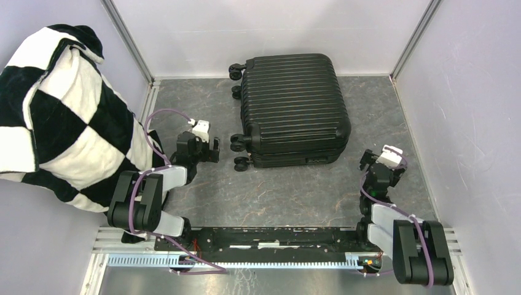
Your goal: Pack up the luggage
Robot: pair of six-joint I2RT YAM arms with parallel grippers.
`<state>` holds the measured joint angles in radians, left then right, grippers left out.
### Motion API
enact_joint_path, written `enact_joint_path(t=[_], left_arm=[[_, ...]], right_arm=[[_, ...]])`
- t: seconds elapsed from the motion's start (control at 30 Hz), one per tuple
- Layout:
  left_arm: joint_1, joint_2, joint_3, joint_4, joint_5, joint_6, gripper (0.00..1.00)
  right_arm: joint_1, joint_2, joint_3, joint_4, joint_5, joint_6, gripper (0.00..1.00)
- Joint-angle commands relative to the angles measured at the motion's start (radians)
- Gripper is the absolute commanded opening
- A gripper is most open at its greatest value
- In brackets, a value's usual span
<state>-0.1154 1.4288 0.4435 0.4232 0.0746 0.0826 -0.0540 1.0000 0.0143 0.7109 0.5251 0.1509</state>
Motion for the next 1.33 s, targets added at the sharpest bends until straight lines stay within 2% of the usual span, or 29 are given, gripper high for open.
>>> enact_joint_path(t=[0.0, 0.1, 0.17, 0.2, 0.27, 0.3, 0.37, 0.4, 0.43, 0.47, 0.5, 0.53, 0.57, 0.6, 0.63, 0.77, 0.87, 1.3], left_arm=[[-0.001, 0.006, -0.021, 0.24, -0.093, 0.006, 1.0], [0.0, -0.007, -0.098, 0.43, -0.145, 0.028, 1.0], [0.002, -0.003, -0.094, 0.432, -0.144, 0.025, 1.0], [0.002, 0.001, -0.096, 0.442, -0.146, 0.02, 1.0], [0.005, 0.013, -0.136, 0.525, -0.14, 0.009, 1.0], [0.007, 0.03, -0.187, 0.65, -0.139, -0.001, 1.0], [0.031, 0.064, -0.259, 0.782, -0.102, -0.011, 1.0], [0.034, 0.113, -0.291, 0.927, -0.098, -0.015, 1.0], [0.034, 0.114, -0.295, 0.927, -0.098, -0.016, 1.0], [0.034, 0.084, -0.27, 0.828, -0.095, -0.013, 1.0], [0.039, 0.085, -0.243, 0.798, -0.102, -0.023, 1.0], [0.049, 0.11, -0.23, 0.813, -0.113, -0.041, 1.0], [0.057, 0.111, -0.224, 0.793, -0.106, -0.045, 1.0], [0.058, 0.101, -0.218, 0.767, -0.105, -0.046, 1.0], [0.06, 0.104, -0.22, 0.78, -0.104, -0.048, 1.0], [0.06, 0.095, -0.228, 0.787, -0.116, -0.052, 1.0], [0.06, 0.099, -0.206, 0.755, -0.198, -0.079, 1.0], [0.059, 0.105, -0.204, 0.757, -0.201, -0.08, 1.0]], right_arm=[[0.085, 0.115, -0.035, 0.267, 0.011, -0.117, 0.98], [0.156, 0.245, 0.007, 0.378, 0.038, -0.204, 0.98], [0.189, 0.325, 0.043, 0.405, 0.051, -0.243, 0.98], [0.21, 0.362, 0.035, 0.476, 0.086, -0.268, 0.98], [0.244, 0.352, 0.02, 0.485, 0.119, -0.286, 0.98], [0.243, 0.343, -0.025, 0.559, 0.109, -0.292, 0.98], [0.258, 0.328, -0.127, 0.715, 0.055, -0.326, 0.98], [0.262, 0.362, -0.181, 0.846, 0.001, -0.357, 0.98], [0.27, 0.429, -0.247, 1.081, -0.014, -0.391, 0.98], [0.288, 0.455, -0.266, 1.157, 0.004, -0.417, 0.98], [0.293, 0.438, -0.248, 1.092, 0.015, -0.411, 0.98], [0.292, 0.405, -0.172, 0.88, 0.057, -0.384, 0.98], [0.242, 0.385, -0.08, 0.663, 0.008, -0.33, 0.98], [0.162, 0.377, -0.048, 0.594, -0.151, -0.288, 0.98], [0.13, 0.371, -0.061, 0.612, -0.197, -0.279, 0.98], [0.161, 0.363, -0.093, 0.668, -0.151, -0.3, 0.98], [0.16, 0.367, -0.085, 0.659, -0.152, -0.301, 0.98], [0.162, 0.367, -0.086, 0.66, -0.151, -0.301, 0.98]])
